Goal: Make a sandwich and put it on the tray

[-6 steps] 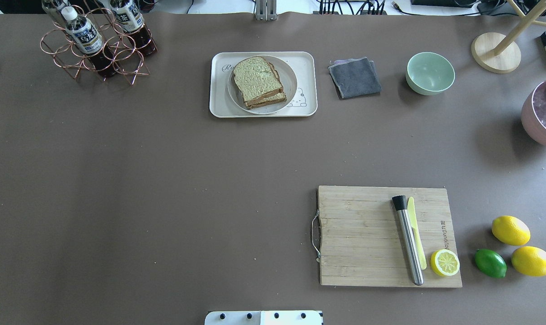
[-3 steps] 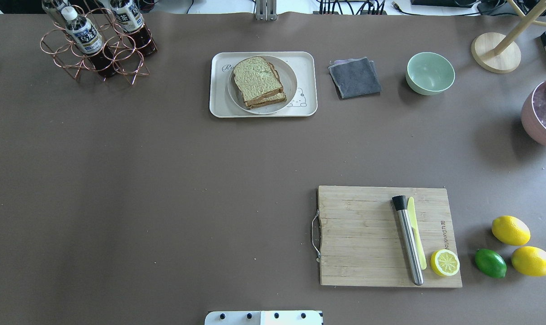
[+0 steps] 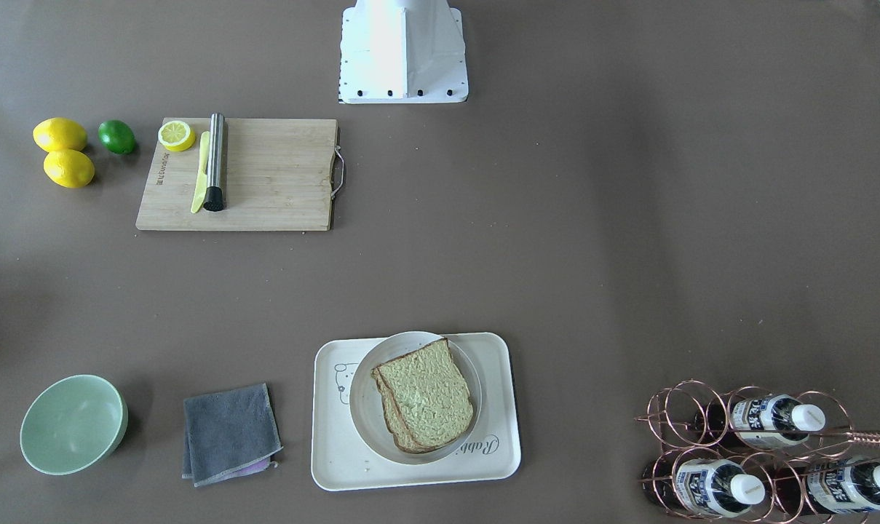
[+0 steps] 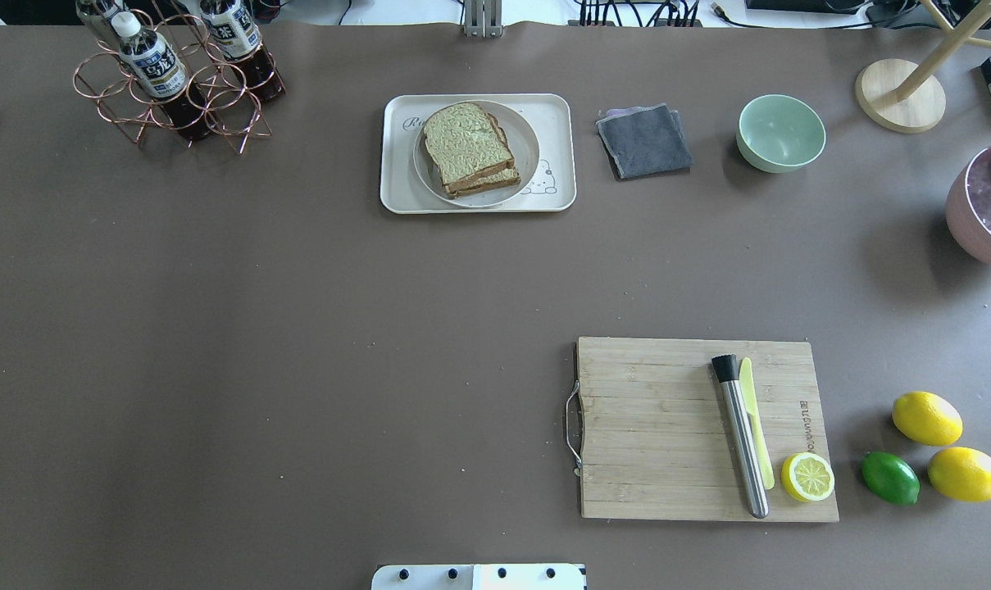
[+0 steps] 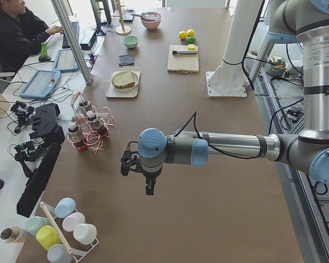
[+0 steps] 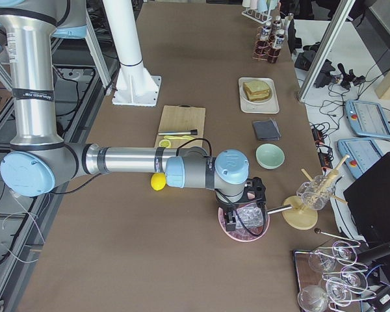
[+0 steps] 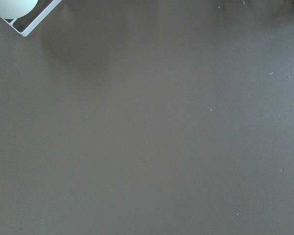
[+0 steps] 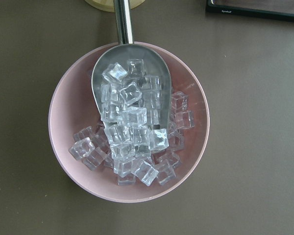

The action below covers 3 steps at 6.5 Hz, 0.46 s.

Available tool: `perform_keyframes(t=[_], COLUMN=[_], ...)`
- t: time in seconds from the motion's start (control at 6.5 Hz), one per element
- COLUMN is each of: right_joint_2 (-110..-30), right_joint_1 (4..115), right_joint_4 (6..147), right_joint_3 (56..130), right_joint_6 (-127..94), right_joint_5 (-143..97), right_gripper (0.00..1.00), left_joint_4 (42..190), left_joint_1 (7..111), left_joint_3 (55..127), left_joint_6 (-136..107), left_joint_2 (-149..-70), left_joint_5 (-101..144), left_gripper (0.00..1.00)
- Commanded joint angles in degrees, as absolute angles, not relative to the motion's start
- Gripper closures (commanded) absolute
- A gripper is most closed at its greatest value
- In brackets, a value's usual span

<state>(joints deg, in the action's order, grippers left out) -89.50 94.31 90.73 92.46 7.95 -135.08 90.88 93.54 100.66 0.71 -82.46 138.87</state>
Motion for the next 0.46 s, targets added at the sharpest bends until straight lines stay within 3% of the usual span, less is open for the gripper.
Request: perform_keyframes(t=[0.0,0.31], right_joint_2=[-89.5,-89.4], right_joint_1=[94.3,94.3], right_joint_4=[90.7,90.7], right_joint_3=[92.4,92.7], right_joint_6=[7.9,7.9], right_joint_5=[-134.8,-134.7], right_gripper=[0.00,0.01], left_joint_4=[90.8,90.7], left_joint_1=[93.6,93.8], left_joint_3=[101.3,102.2], left_joint_6=[0.6,0.5], left_joint_2=[-82.7,-82.5], left_joint_5=[139.0,139.2], left_gripper=[0.03,0.03])
